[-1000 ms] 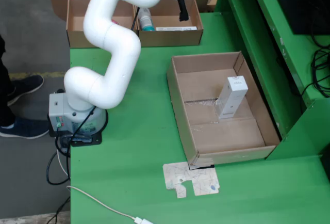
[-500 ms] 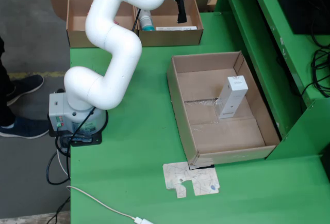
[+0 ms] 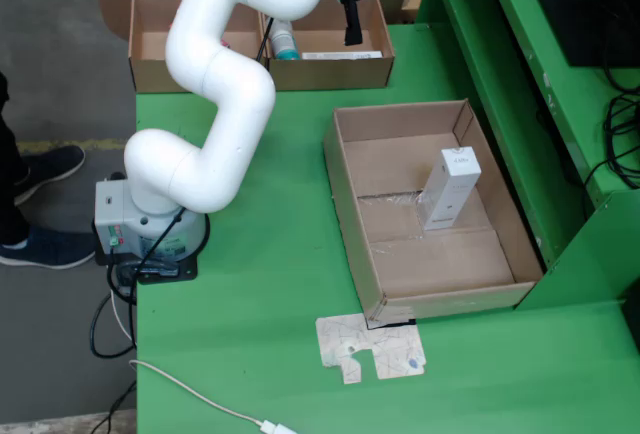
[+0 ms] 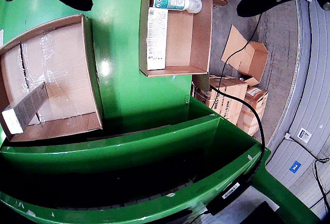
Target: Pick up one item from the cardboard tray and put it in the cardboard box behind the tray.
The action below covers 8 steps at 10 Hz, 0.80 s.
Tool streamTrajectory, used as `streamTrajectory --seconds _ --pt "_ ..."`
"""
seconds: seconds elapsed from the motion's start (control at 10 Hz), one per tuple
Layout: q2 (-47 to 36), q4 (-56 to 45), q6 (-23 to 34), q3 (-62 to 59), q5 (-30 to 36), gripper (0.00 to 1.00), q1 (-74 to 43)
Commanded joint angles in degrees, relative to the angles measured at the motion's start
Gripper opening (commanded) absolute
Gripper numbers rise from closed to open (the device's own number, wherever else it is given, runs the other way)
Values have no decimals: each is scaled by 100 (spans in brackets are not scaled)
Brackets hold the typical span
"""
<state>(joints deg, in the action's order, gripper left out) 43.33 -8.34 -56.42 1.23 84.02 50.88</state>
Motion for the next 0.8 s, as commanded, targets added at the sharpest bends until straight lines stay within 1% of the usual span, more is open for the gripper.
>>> streamTrajectory --seconds 0.0,0.1,0.2,0.3,0.7 --pt "107 270 -122 -123 -48 100 -235" --pt "107 270 -122 -123 -48 100 -235" --pt "44 -136 -178 -123 237 100 -444" --pt "44 -136 -178 -123 236 100 -444" --pt "-293 -1394 -135 -123 649 100 -958"
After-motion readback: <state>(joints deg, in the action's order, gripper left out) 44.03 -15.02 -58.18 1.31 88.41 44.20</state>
